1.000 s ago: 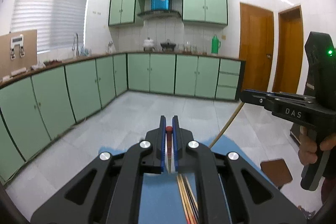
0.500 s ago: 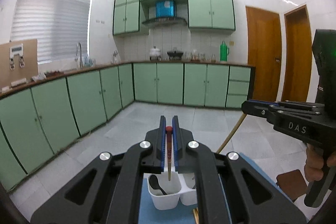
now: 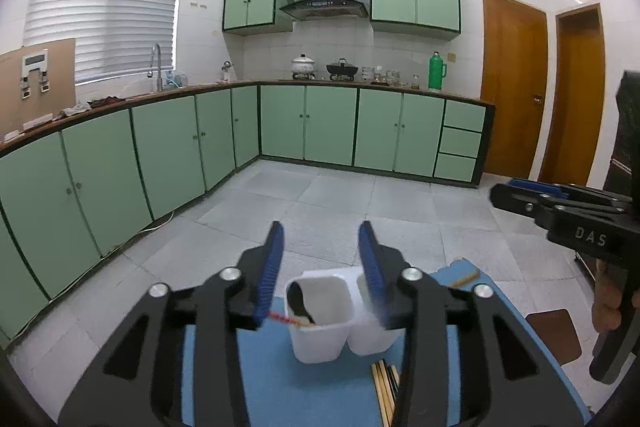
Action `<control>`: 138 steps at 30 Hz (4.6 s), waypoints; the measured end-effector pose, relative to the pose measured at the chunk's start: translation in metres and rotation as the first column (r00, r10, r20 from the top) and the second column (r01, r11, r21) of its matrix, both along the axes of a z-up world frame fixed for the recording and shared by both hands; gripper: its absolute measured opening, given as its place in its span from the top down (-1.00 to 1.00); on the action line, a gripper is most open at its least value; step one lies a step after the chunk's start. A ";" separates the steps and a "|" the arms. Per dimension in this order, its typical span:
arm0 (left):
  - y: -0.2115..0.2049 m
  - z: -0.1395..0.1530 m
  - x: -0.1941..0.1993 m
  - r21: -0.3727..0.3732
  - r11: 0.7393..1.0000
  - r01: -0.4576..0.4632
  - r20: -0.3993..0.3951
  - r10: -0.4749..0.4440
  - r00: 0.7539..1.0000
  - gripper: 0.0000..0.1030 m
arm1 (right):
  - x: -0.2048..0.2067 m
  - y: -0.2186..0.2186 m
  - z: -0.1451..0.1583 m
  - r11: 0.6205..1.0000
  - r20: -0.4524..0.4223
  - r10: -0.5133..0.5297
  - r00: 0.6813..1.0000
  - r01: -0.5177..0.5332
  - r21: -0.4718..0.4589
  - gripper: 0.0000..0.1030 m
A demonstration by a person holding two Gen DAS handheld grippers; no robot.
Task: Organize utensils
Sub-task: 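Open both tools to release the chopsticks and withdraw to the mat, then grasp a red-patterned chopstick with the right tool while the left grasps another, then lift both chopsticks and lower them into the white holder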
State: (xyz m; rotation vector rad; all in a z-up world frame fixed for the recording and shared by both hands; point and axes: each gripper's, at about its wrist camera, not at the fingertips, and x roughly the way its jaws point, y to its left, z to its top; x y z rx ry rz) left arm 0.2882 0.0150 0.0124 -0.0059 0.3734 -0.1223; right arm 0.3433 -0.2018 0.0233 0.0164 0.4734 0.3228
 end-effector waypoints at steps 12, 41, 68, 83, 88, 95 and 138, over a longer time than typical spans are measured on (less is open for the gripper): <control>0.005 -0.089 -0.096 0.006 0.999 -0.050 -0.129 0.050 0.990 -0.30 | -0.114 -0.020 -0.093 0.991 -0.066 -0.133 0.989 0.133 -0.008 -0.69; 0.010 -0.187 -0.147 0.078 0.994 -0.073 -0.324 0.095 0.941 -0.35 | -0.184 0.051 -0.228 0.985 -0.369 -0.023 0.929 -0.041 -0.165 -0.29; -0.011 -0.192 -0.151 0.077 0.997 0.000 -0.361 0.028 0.932 -0.39 | -0.180 0.015 -0.225 0.978 -0.357 -0.139 0.924 0.071 -0.196 -0.02; -0.038 -0.204 -0.151 0.090 0.993 0.080 -0.420 -0.035 0.907 -0.39 | -0.175 0.020 -0.226 0.988 -0.367 -0.050 0.929 -0.007 -0.151 0.87; -0.045 -0.212 -0.144 0.124 0.988 0.095 -0.467 -0.026 0.884 -0.39 | -0.175 0.015 -0.227 0.992 -0.372 -0.051 0.927 0.003 -0.130 0.88; -0.042 -0.216 -0.138 0.117 0.990 0.076 -0.497 -0.008 0.868 -0.40 | -0.175 0.009 -0.228 0.992 -0.372 -0.059 0.926 0.012 -0.128 0.88; -0.023 -0.037 -0.164 0.031 0.995 0.092 -0.127 -0.088 0.988 0.91 | -0.171 -0.021 -0.062 0.997 -0.079 0.012 0.997 -0.019 -0.081 0.89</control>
